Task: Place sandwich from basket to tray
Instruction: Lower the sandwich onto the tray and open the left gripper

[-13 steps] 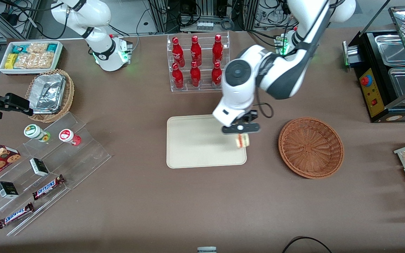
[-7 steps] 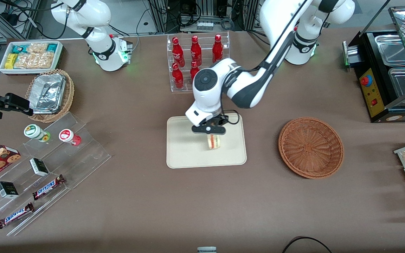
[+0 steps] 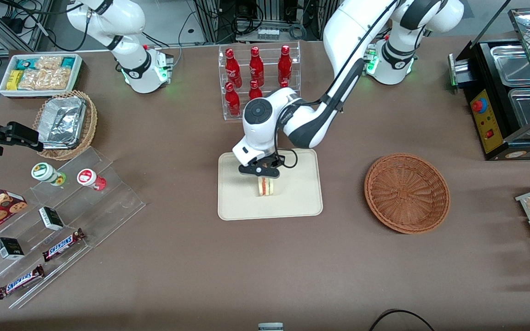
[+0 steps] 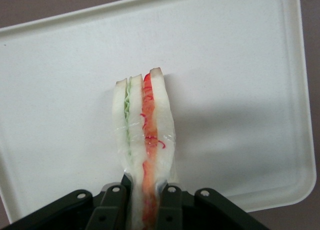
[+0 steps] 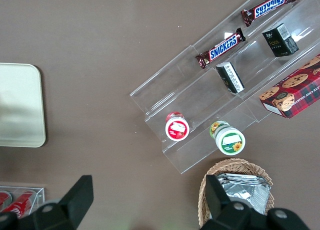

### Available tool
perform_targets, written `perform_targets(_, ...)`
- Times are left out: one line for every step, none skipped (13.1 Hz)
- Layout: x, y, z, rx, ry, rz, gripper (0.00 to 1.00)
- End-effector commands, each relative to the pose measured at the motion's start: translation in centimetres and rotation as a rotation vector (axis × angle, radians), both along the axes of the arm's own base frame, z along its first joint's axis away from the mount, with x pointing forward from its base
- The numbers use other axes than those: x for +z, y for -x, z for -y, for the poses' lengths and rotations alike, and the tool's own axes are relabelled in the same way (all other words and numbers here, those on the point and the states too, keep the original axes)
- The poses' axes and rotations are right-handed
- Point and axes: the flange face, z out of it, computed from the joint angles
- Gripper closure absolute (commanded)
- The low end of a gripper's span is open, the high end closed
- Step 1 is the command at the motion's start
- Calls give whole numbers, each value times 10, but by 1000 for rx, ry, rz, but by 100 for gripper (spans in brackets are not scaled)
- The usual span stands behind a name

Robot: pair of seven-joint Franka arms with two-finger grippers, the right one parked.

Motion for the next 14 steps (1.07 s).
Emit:
perform_targets(-10, 0, 8, 5, -6, 14, 100)
perform_targets(-13, 0, 8, 6, -9, 12, 100)
perform_targets(-13, 0, 8, 6, -9, 12, 99)
perform_targets(-13, -2, 6, 12, -8, 11, 67)
perform_targets(-11, -3, 5, 18, -9, 14, 21)
perform_targets(-8, -5, 4, 20, -7, 19, 0)
perform_targets(-3, -8, 2, 25, -6, 22, 0)
perform_targets(1, -13, -1, 35, -4, 24, 0)
perform_targets(18, -16, -5, 44, -3, 30, 0)
perform_targets(34, -23, -14, 65, -11, 23, 0)
perform_targets(59, -34, -27, 92, -9, 24, 0)
perform_targets(84, -44, -42, 119, -8, 29, 0)
perform_targets(108, -49, -55, 141, -13, 29, 0)
perform_targets(126, -52, -66, 155, -24, 25, 0)
